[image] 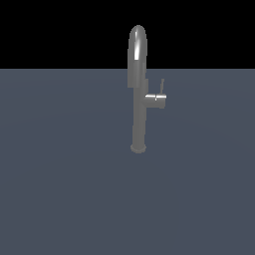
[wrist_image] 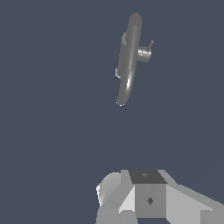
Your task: Turn on the faucet by rotating a designated handle.
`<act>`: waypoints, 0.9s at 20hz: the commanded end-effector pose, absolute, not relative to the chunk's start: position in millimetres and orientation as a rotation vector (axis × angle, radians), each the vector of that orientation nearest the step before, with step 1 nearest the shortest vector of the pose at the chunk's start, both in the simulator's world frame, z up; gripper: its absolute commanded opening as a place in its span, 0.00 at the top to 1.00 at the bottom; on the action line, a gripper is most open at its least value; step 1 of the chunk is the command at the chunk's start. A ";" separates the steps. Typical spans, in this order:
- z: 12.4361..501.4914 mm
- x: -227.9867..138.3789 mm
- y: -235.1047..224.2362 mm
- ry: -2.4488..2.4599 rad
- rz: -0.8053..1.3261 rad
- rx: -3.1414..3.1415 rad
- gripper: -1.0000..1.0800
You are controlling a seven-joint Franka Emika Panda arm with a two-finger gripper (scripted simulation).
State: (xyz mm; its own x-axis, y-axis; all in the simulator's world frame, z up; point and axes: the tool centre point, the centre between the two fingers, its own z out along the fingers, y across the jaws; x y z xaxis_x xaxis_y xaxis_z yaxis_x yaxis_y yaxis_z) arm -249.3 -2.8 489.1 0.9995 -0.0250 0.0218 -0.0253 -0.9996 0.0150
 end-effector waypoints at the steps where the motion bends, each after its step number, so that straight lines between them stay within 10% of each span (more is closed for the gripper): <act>1: 489.1 -249.3 -2.8 -0.039 0.034 3.126 1.00; 18: 488.6 -210.8 -3.5 -0.230 -0.127 3.231 1.00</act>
State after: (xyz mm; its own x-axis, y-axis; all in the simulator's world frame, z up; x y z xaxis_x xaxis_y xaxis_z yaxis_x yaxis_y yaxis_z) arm -217.2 -3.1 489.1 0.9906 -0.1195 -0.0663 -0.1245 -0.9892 -0.0772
